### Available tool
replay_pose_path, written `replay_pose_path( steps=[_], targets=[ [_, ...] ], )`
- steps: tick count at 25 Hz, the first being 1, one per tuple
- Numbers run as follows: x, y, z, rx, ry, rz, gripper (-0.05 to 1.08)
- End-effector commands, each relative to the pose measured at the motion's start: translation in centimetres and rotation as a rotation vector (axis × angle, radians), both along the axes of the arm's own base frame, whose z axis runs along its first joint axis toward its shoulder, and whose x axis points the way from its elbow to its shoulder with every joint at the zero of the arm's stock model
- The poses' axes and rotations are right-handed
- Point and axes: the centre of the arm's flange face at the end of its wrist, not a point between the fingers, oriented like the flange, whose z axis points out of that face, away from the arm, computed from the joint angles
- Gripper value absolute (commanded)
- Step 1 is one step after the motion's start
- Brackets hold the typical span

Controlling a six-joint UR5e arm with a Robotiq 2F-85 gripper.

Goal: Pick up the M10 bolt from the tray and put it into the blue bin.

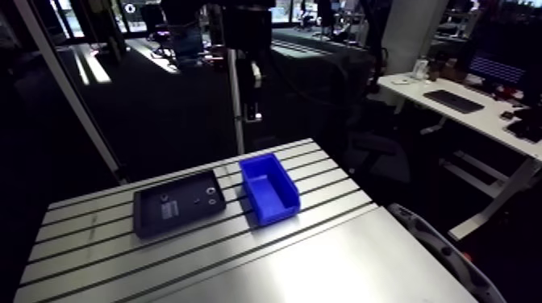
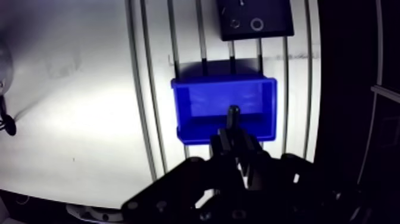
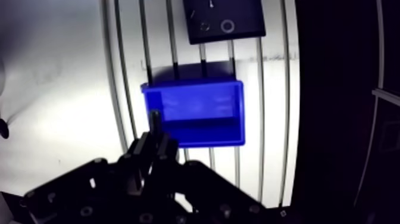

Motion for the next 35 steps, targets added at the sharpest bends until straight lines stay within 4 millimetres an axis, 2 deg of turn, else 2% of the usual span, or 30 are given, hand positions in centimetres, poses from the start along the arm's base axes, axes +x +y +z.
replay_pose_path(
  steps=[1,7,14,18,28,35],
  targets=[
    [0.5,2.8,-1.0,0.025,0.013,0.029,1.07],
    [0.5,3.1,-3.4,0.048,0.040,0.026,1.07],
    [1.5,2.9,-7.8,0.111,0.037,0.026,1.07],
    [1.6,2.7,-9.5,0.104,0.014,0.022,1.06],
    [1.4,1.7,-13.0,0.092,-0.008,0.037,1.06],
    [0.9,1.5,-14.3,0.096,-0.001,0.031,1.06]
  ],
)
